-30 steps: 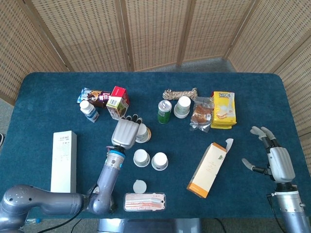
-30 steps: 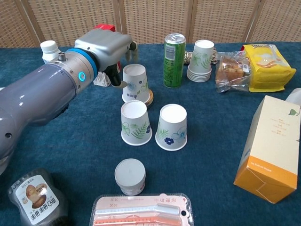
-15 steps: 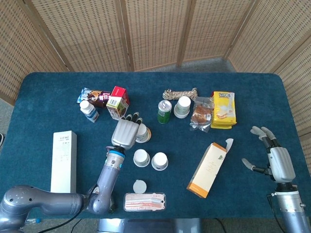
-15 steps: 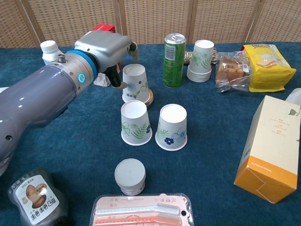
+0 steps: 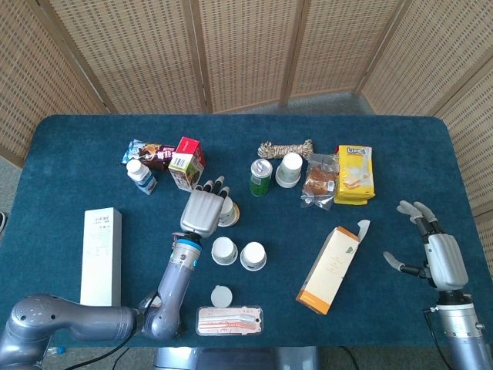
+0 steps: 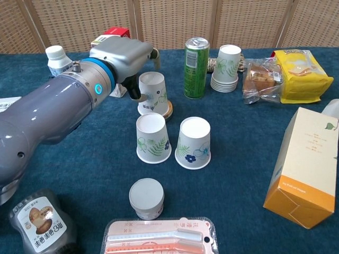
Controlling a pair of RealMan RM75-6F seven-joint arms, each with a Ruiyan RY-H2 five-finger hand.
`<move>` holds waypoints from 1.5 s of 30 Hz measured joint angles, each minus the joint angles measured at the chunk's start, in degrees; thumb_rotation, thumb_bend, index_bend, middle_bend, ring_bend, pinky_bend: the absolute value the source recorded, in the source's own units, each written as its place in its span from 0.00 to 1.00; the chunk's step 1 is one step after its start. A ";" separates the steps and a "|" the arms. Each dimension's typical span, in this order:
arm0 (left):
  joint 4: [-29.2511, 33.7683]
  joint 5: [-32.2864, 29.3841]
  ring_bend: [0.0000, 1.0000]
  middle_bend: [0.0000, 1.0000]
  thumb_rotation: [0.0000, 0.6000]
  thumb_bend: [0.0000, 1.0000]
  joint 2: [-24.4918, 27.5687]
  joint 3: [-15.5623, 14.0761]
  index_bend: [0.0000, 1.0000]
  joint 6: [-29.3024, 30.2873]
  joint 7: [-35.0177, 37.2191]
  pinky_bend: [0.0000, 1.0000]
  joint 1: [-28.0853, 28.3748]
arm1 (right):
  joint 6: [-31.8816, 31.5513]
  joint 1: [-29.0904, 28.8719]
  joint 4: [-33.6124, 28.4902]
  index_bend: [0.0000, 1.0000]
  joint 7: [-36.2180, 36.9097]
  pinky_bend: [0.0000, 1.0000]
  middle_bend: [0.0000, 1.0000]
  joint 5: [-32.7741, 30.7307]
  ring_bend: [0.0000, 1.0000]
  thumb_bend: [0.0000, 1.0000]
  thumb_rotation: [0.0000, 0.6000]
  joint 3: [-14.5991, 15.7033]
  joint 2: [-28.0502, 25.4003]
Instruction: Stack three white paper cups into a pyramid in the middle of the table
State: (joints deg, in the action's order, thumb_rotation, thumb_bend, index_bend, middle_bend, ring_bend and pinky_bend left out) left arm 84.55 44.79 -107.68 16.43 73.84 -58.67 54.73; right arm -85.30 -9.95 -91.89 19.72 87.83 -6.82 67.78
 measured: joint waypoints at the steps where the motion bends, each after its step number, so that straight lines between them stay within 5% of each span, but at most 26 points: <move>1: -0.08 0.00 0.31 0.23 1.00 0.32 -0.08 0.10 0.27 0.05 -0.03 0.51 0.05 | 0.02 -0.01 0.02 0.11 0.04 0.28 0.24 -0.03 0.09 0.23 1.00 -0.02 0.00; 7: -0.71 0.11 0.45 0.37 1.00 0.34 -0.69 0.23 0.32 0.54 -0.33 0.59 0.15 | 0.02 -0.04 0.05 0.11 0.21 0.28 0.24 0.12 0.09 0.23 1.00 0.02 -0.01; 29: 2.91 1.99 0.49 0.42 1.00 0.35 2.10 0.21 0.38 1.42 1.04 0.63 -1.30 | -0.12 -0.02 -0.09 0.11 -0.27 0.28 0.24 0.33 0.09 0.23 1.00 0.12 0.07; 45: 17.55 10.05 0.49 0.42 1.00 0.35 14.71 -2.27 0.38 2.19 7.80 0.63 -5.81 | -0.42 0.01 -0.61 0.11 -1.47 0.28 0.24 0.93 0.09 0.23 1.00 0.36 0.24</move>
State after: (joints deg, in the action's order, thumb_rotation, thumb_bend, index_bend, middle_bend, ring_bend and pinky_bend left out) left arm 102.10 54.84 -92.97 14.17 76.03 -50.87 48.92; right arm -85.72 -9.94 -92.50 18.25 88.77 -6.46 68.02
